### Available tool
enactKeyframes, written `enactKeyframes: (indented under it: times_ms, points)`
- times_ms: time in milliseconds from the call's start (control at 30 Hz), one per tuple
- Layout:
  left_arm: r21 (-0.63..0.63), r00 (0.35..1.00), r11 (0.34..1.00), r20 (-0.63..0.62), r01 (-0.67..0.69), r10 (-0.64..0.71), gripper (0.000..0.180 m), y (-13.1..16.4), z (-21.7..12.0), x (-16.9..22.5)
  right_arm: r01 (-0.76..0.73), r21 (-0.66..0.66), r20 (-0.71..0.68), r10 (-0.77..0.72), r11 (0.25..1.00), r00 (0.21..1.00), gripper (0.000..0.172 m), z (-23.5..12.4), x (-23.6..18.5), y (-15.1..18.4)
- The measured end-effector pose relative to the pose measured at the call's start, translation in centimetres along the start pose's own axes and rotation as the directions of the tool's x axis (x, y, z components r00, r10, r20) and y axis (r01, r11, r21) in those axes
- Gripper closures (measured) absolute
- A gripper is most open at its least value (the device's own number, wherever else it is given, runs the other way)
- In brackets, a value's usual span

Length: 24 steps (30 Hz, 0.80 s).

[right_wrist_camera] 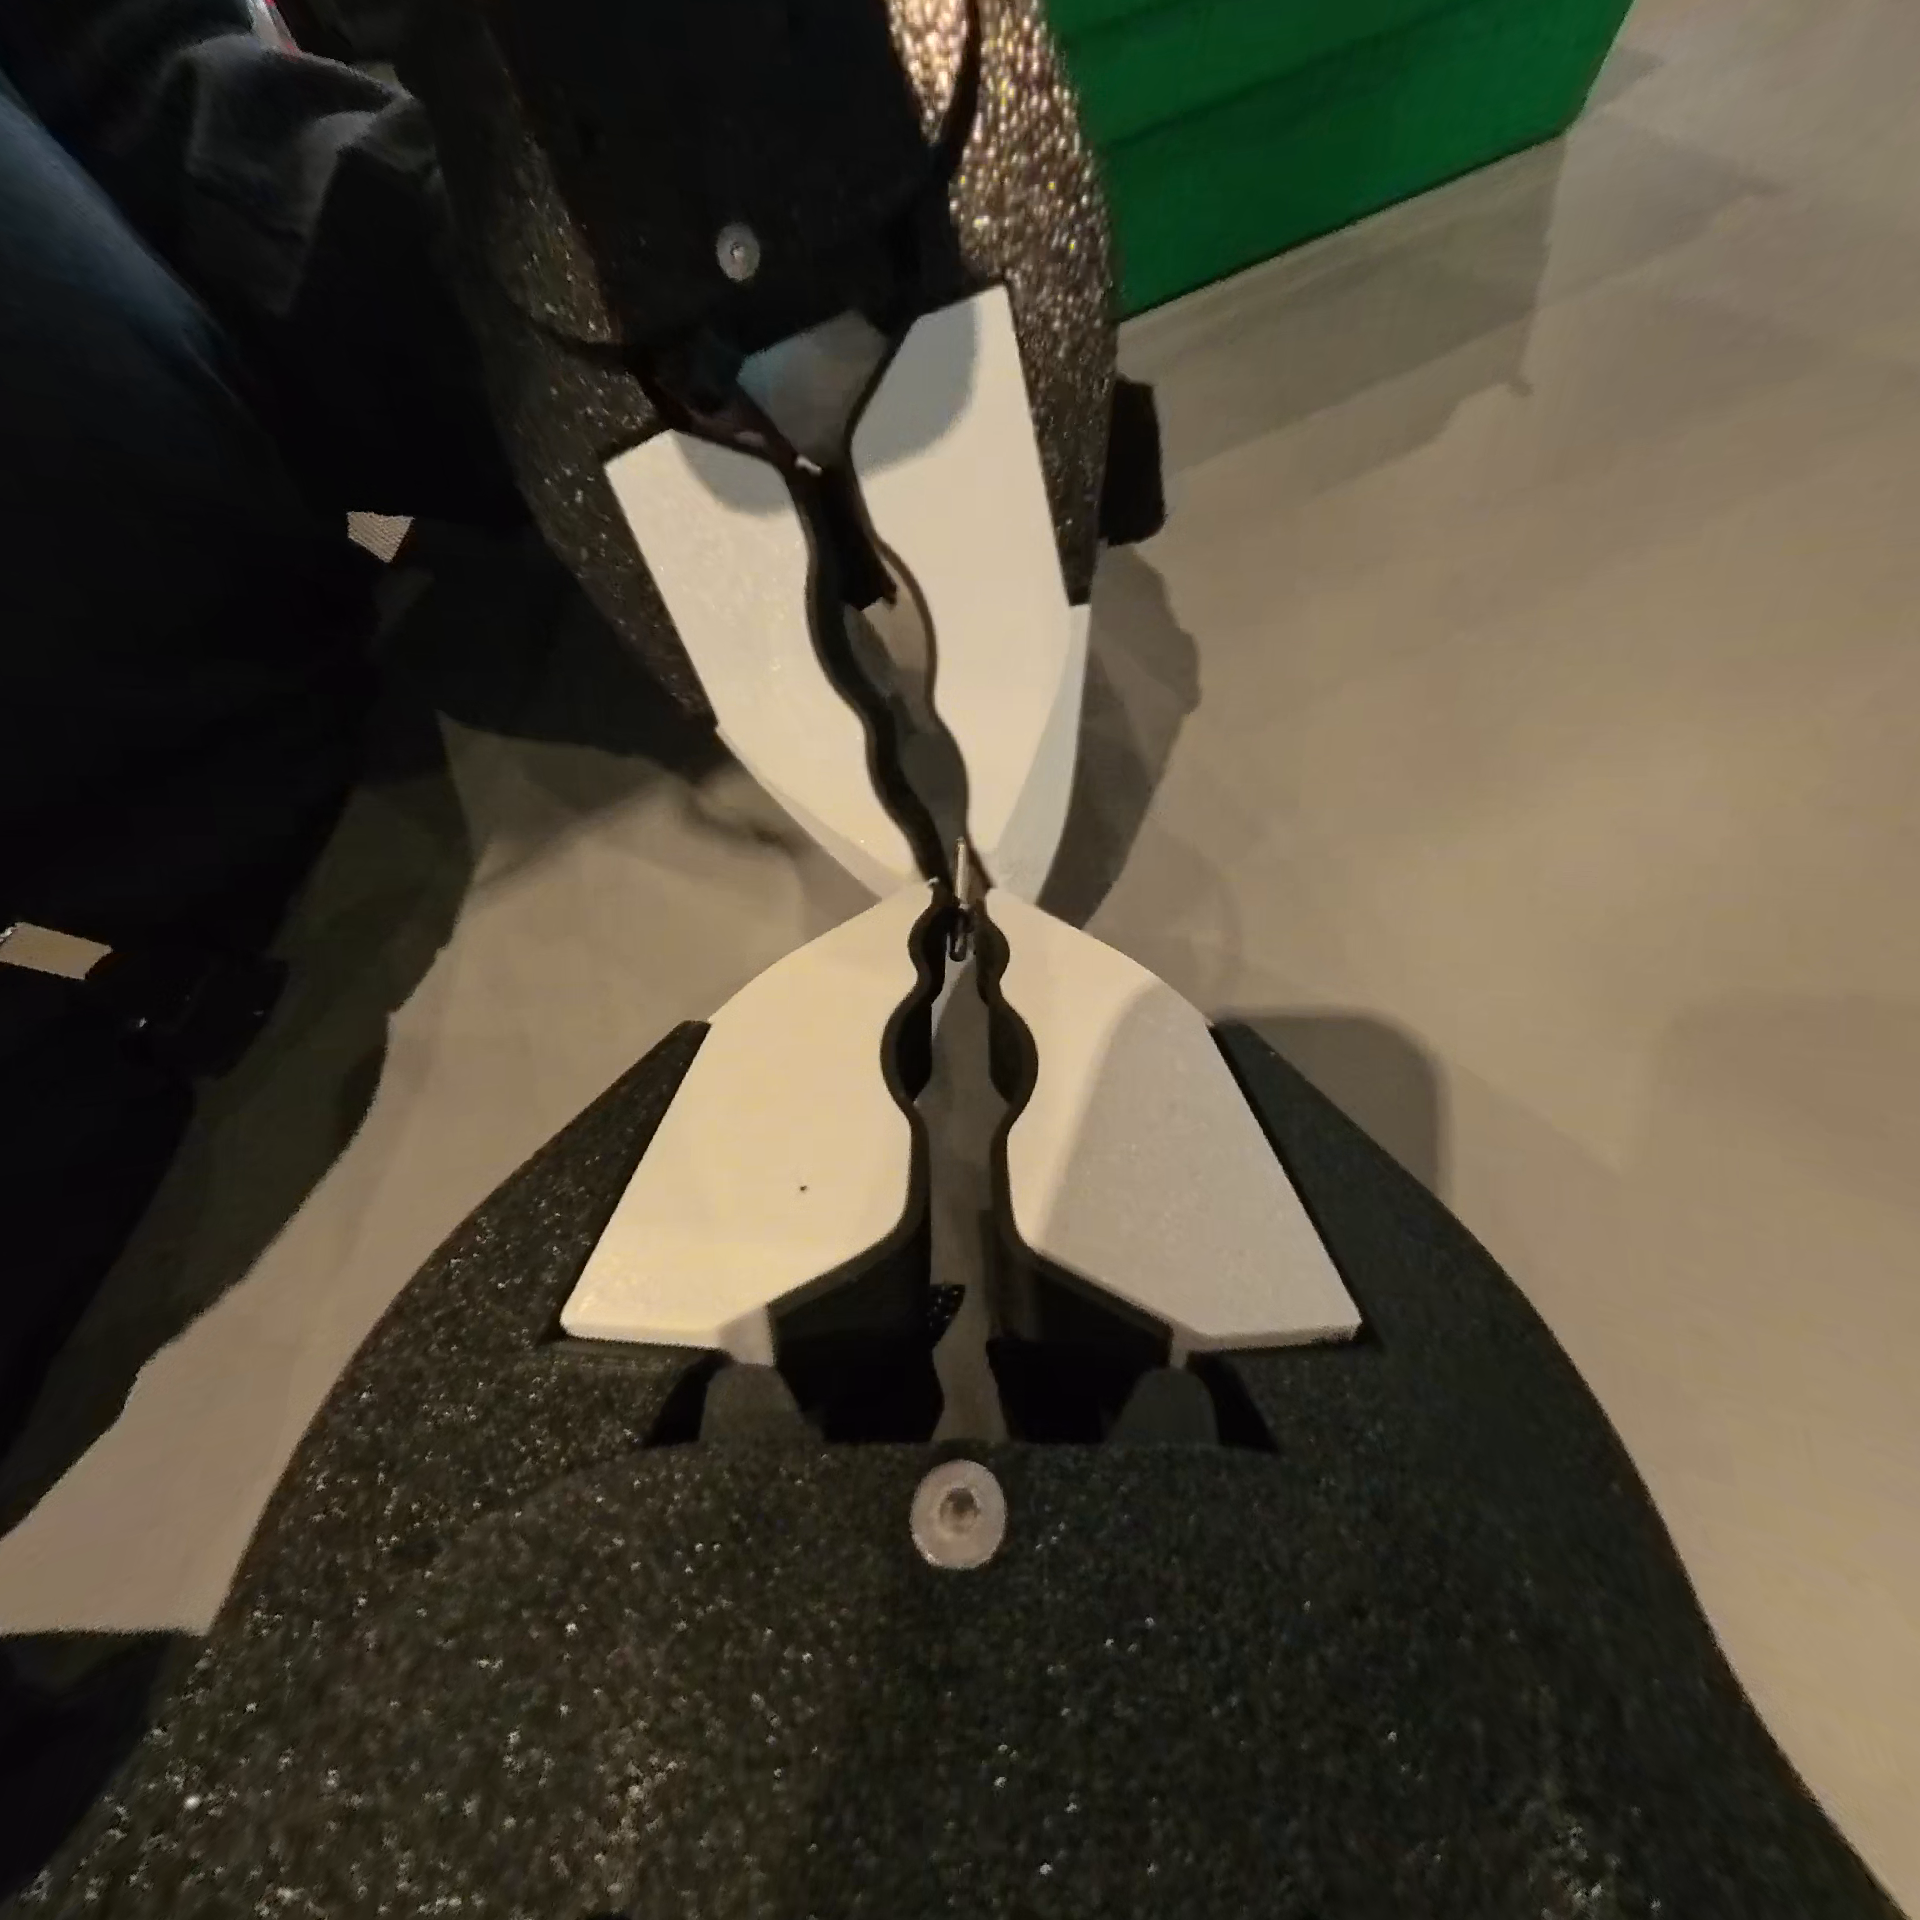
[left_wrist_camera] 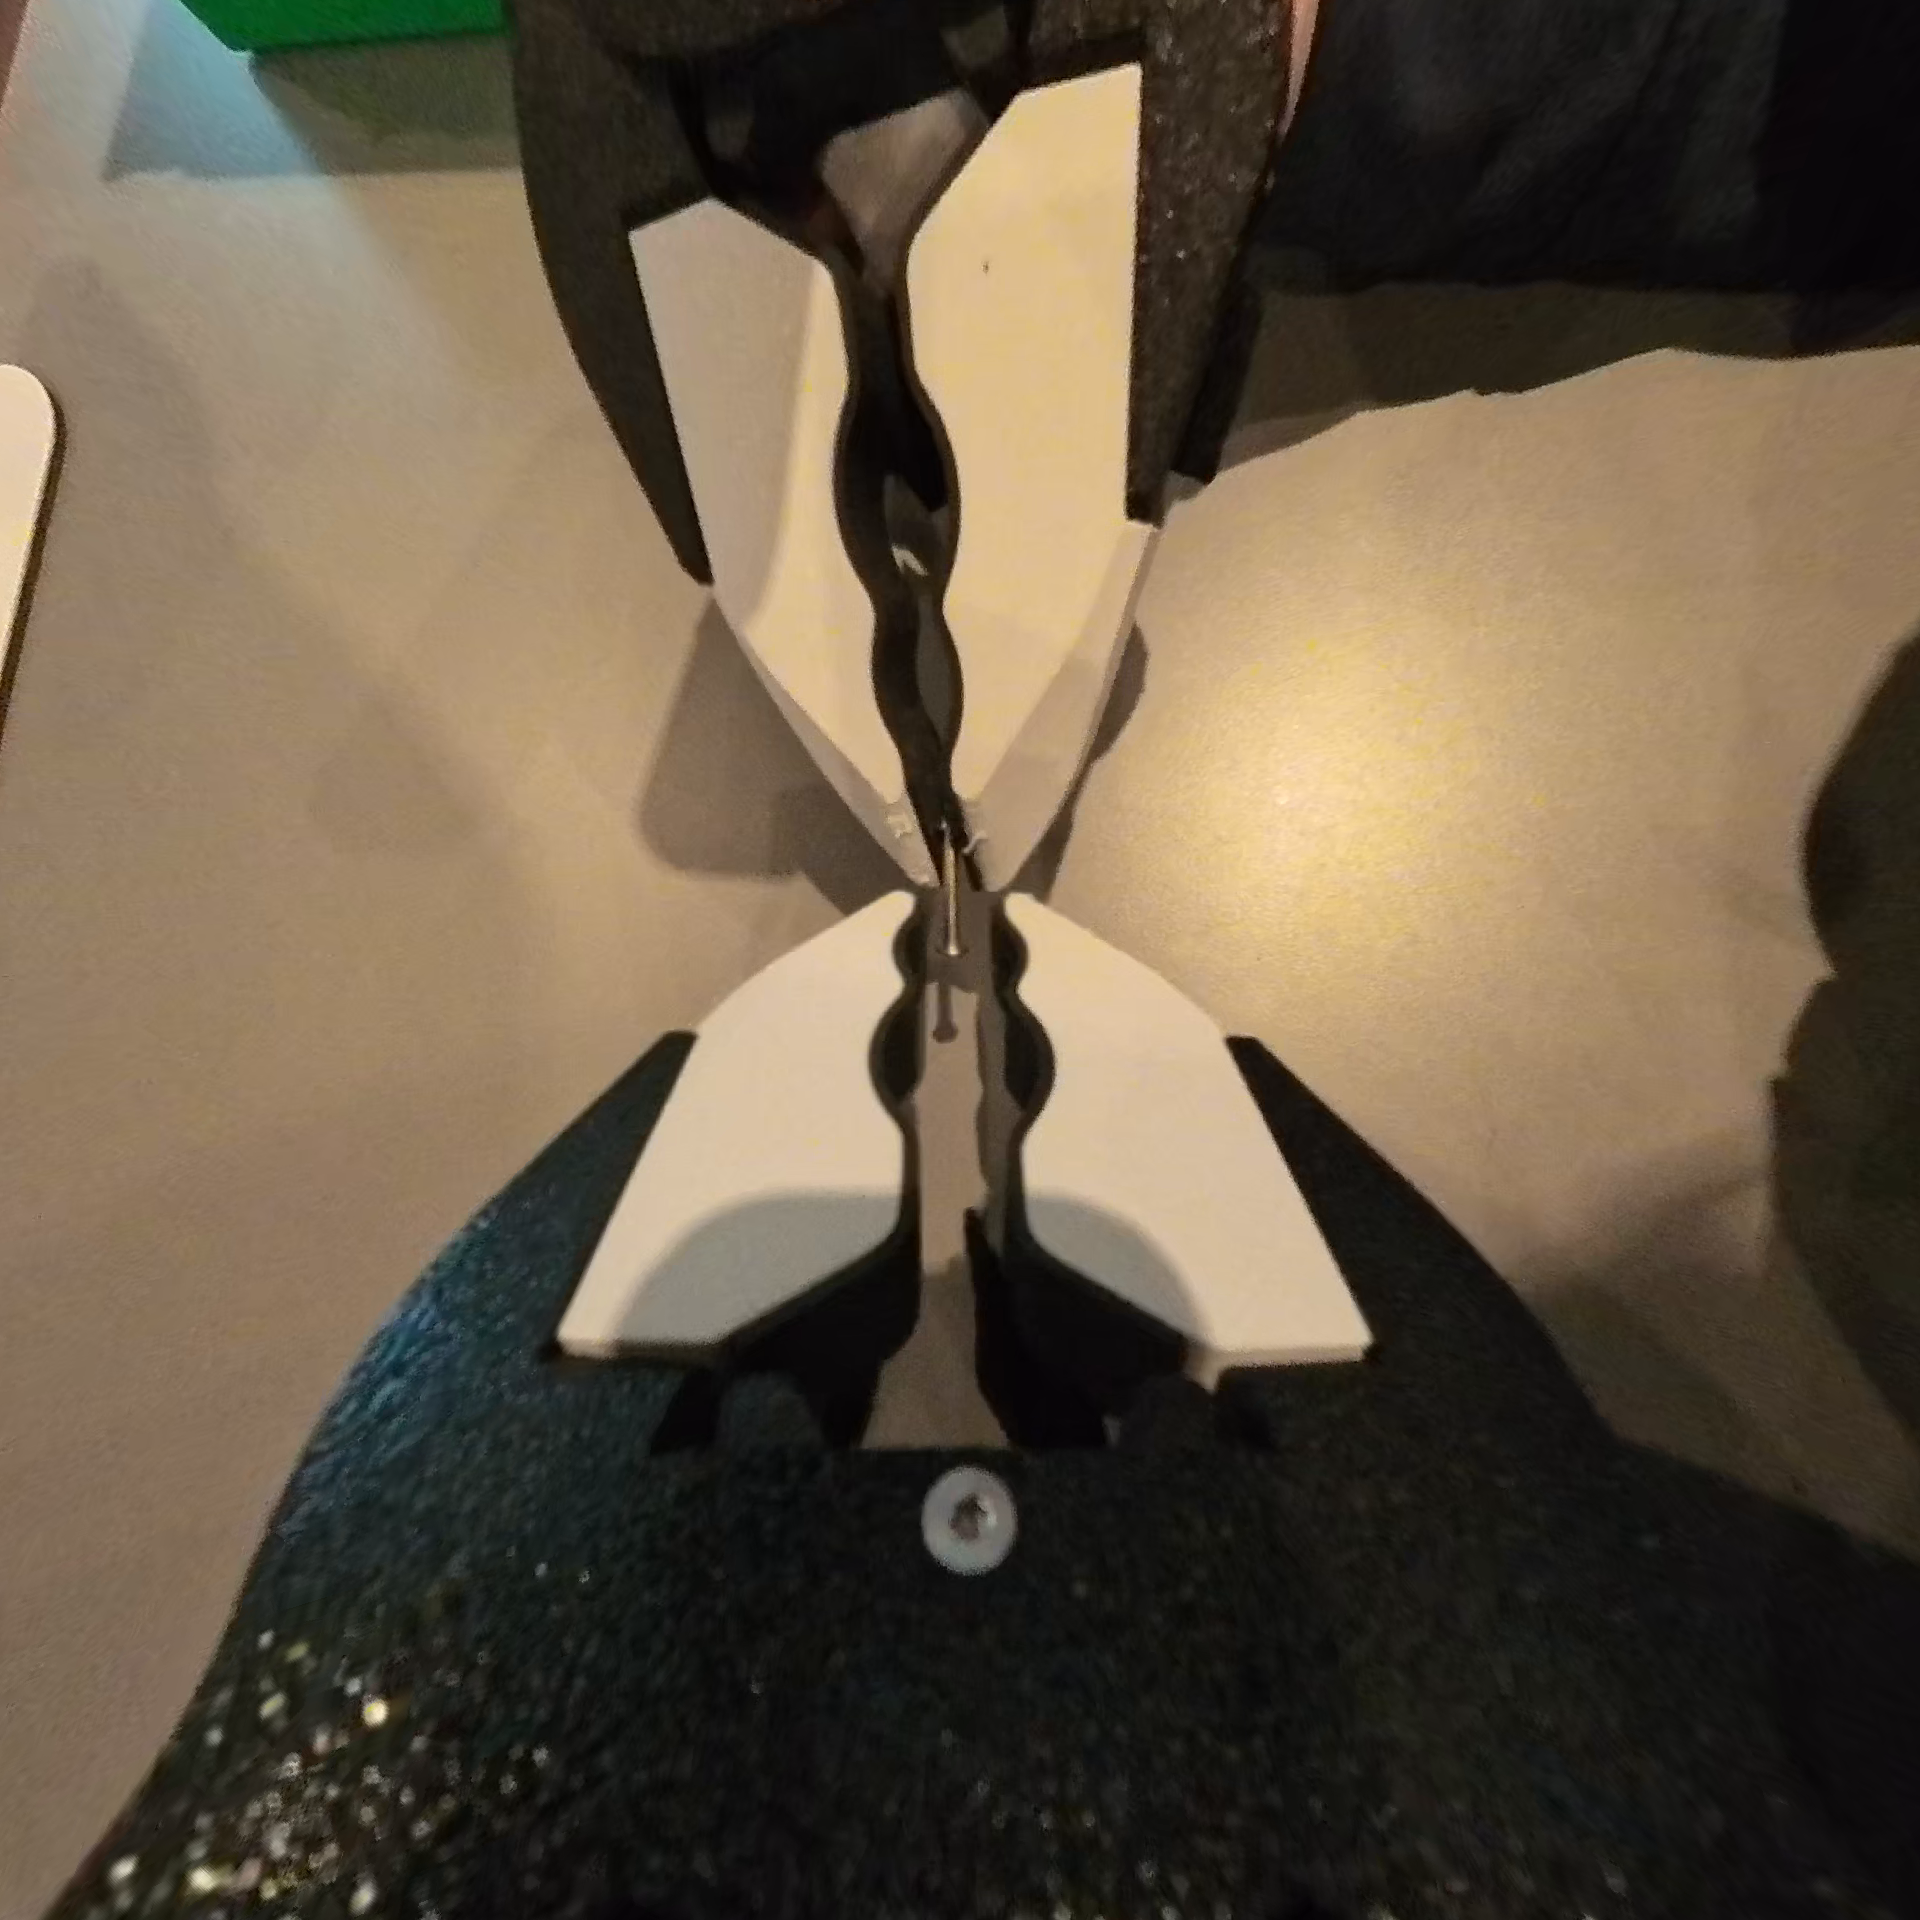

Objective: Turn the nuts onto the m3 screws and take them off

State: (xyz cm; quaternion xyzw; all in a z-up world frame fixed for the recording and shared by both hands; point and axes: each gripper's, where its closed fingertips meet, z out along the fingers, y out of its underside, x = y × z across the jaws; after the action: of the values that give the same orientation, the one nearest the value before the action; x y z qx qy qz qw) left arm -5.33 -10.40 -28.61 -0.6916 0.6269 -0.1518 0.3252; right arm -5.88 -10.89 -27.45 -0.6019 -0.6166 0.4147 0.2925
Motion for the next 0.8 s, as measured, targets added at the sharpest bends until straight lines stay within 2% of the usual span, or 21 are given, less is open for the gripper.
enactKeyframes:
  times_ms: [300, 333, 400, 567, 667, 800]
  points:
    - [-0.013, 0.998, 0.999, 0.047, -0.050, 0.050, 0.177, 0.1, 0.0, -0.3, 0.000, 0.004, -0.004, 0.000, 1.000, 1.000, 0.167, 0.1, 0.1, 0.0]
    - [-0.005, 0.997, 0.999, 0.063, -0.054, 0.054, 0.177, 0.0, 0.0, -0.6, -0.008, 0.017, -0.006, 0.009, 1.000, 1.000, 0.165, -0.1, 0.2, -0.1]
    - [0.005, 0.991, 0.997, 0.115, -0.076, 0.075, 0.177, -0.1, -0.1, -1.5, -0.052, 0.055, -0.003, 0.052, 0.997, 0.999, 0.149, -0.6, 0.5, -0.3]
    - [0.025, 0.948, 0.976, 0.245, -0.215, 0.203, 0.178, 0.1, 0.4, -4.6, -0.141, 0.224, -0.041, 0.154, 0.964, 0.987, 0.138, -2.7, 2.6, -1.4]
    - [0.023, 0.941, 0.965, 0.233, -0.259, 0.247, 0.178, 0.8, 1.4, -5.3, -0.136, 0.297, -0.086, 0.168, 0.945, 0.982, 0.135, -3.5, 3.4, -2.0]
    - [-0.026, 0.942, 0.959, 0.180, -0.284, 0.284, 0.178, 1.9, 2.3, -5.5, -0.068, 0.286, -0.157, 0.116, 0.956, 0.981, 0.135, -3.3, 3.7, -2.1]
